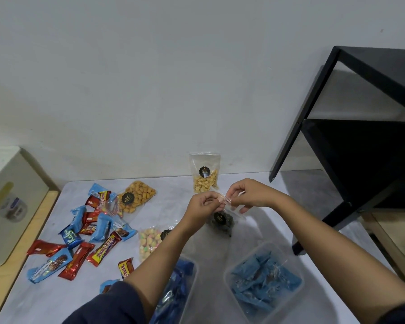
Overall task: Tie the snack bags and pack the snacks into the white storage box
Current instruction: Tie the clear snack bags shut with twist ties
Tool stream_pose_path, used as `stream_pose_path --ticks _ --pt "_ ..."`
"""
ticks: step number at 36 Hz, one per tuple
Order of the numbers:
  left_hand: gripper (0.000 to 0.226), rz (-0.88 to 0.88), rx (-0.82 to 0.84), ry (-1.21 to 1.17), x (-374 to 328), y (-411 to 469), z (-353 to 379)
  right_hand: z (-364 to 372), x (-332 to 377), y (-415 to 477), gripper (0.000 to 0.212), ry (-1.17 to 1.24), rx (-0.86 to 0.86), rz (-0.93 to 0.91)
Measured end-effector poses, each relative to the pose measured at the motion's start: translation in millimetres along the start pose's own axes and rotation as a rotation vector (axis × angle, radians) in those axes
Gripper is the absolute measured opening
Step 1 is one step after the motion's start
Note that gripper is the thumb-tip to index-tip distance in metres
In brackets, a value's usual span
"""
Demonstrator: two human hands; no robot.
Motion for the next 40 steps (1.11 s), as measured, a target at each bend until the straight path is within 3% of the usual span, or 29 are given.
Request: stream_pose_path --ticks 6,17,23,27,30,34,40 --pt "0.013 -0.003 -0.008 0.012 4 6 -1 -1 -14 -9 0.012 -0.015 0.041 0.066" --pt "0.012 -0.023 -0.011 0.052 9 12 4 -9 -27 -16 0.014 0.117 -0.067 0.084" --pt "0.017 -0.058 -0.159 -0.083 11 12 -2 -12 -27 -20 0.008 0.073 -0.215 -0.013" --pt "0.016 -0.071 -0.207 -0.126 12 16 -3 -3 -26 -20 0.043 -0.064 -0.222 -0.100" --pt "0.006 -0.069 -0.215 -0.120 11 16 2 -2 -32 -13 0.032 -0.140 -0.318 -0.146" --pt "0.034 -0.036 -0.250 0.021 22 17 0 -13 -42 -1 0.012 -0.096 -0.483 -0.181" --pt "0.084 0.075 -0.356 0.538 39 27 -12 -33 -50 14 0.016 -0.022 -0.608 -0.225"
Point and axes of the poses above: each hand's wrist, its own y-axis towards the middle knuckle, its own z-axis out of the palm, x = y × z, the point moved 7 cm from there along y, towards the middle knuckle, and after that the axes turned 6 degrees about -y, right-handed, at the moved point
